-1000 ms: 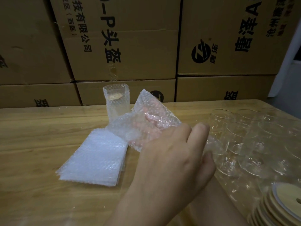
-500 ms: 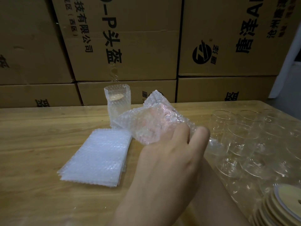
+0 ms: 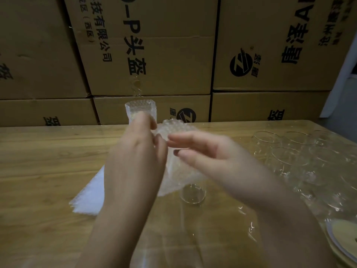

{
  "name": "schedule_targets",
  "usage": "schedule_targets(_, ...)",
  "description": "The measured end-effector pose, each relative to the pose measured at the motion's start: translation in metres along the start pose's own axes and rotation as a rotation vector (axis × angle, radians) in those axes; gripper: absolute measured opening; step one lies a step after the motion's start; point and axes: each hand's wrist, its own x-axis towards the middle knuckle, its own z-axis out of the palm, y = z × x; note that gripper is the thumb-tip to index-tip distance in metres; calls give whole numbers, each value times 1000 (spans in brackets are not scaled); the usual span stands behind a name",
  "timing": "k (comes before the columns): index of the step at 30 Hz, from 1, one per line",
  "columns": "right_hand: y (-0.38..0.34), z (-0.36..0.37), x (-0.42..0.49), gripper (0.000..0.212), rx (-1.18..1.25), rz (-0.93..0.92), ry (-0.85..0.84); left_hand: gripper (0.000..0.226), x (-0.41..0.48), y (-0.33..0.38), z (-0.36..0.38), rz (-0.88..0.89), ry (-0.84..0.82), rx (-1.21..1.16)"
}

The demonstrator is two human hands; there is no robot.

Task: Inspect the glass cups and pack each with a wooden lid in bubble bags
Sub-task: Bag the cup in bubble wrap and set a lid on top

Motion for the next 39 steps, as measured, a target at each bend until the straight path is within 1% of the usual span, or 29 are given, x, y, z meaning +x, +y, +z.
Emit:
schedule_targets(1,-1,-4,0,25,48,-32,114,18,4,-8,2,-46,21,-40)
schedule_targets(3,7,-14,4,21,114,-53,398,20,9,-16,4,-105,34,-99)
schedule_targets(4,15,-19,8,19,61,-34,505,18,10,-19,6,-127,18,-109)
schedule_targets(5,26,-22,13,17,-56,11,562,17,11,-22,9,-150,-11,-125)
schedule_targets(6,37,-23,17,13,-199,73,555,18,13,-26,10,-180,-60,-142)
schedule_targets(8,61,-23,26,5,-449,188,422,22,17,-33,11,-218,-149,-217)
schedule_targets(10,78,-19,31,16,-572,244,230,28,19,-36,6,-227,-198,-283)
schedule_targets(12,87,-13,34,32,-565,260,114,32,19,-37,0,-208,-211,-311)
schedule_targets(14,93,-8,37,43,-597,223,119,31,19,-36,-3,-193,-200,-327)
schedule_targets(17,100,-3,41,51,-651,178,151,23,19,-37,-1,-202,-162,-328)
schedule_targets(22,104,-4,42,57,-691,174,180,29,18,-39,4,-185,-94,-251)
schedule_targets(24,98,-10,43,56,-684,141,298,41,19,-40,3,-171,-123,-255)
schedule_targets(25,93,-13,42,56,-658,116,403,44,19,-40,3,-173,-149,-263)
schedule_targets(26,87,-17,41,57,-618,83,534,41,19,-41,4,-181,-173,-270)
schedule_targets(28,74,-20,37,60,-485,-20,808,27,20,-42,6,-190,-210,-257)
schedule_targets(29,67,-20,34,61,-380,-99,920,22,19,-42,7,-187,-228,-246)
schedule_targets(31,54,-20,28,58,-121,-275,1067,23,18,-42,8,-178,-280,-252)
schedule_targets(32,48,-22,24,57,21,-347,1105,27,17,-41,8,-179,-311,-265)
schedule_targets(34,35,-29,17,52,294,-434,1094,35,17,-40,10,-181,-358,-280)
schedule_targets(36,26,-37,11,44,512,-405,961,42,15,-39,14,-173,-385,-274)
schedule_targets(38,21,-44,5,44,569,-313,765,45,15,-39,18,-153,-397,-271)
schedule_targets(39,19,-46,4,50,542,-274,673,46,14,-39,20,-133,-401,-267)
